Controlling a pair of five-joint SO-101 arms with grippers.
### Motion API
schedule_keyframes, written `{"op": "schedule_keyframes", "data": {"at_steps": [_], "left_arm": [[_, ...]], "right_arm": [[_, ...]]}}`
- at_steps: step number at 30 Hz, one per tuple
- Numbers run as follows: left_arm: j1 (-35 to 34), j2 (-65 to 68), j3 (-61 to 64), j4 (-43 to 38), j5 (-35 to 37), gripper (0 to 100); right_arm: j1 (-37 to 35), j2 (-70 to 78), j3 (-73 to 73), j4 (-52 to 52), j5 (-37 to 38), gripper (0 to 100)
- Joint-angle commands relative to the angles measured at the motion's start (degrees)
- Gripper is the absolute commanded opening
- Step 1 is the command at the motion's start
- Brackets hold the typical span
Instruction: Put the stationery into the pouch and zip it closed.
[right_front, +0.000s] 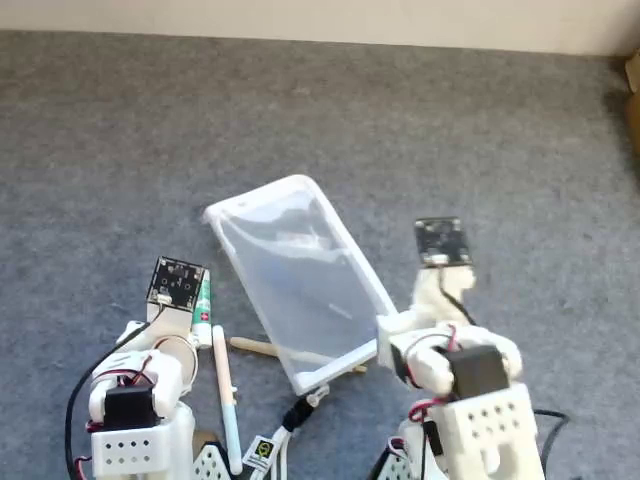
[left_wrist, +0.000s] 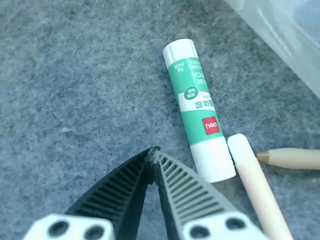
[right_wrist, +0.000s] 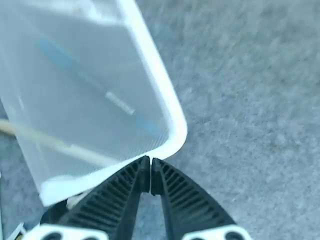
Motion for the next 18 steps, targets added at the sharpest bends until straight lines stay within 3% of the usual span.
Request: {"op": "schedule_keyframes", "data": {"at_steps": [1, 11, 18], "left_arm": [[-0.7, 0.0, -1.0, -0.8, 0.3, 0], [-0.7, 0.0, -1.0, -0.8, 0.3, 0], [-0.7, 0.0, -1.0, -0.8, 0.3, 0]], "right_arm": [[-7.0, 4.3, -3.8, 0.7, -0.4, 1.2], [-22.3, 14.6, -3.7, 3.5, -0.4, 1.2], [-25.2, 23.1, -2.4, -1.2, -0.4, 1.2]]}}
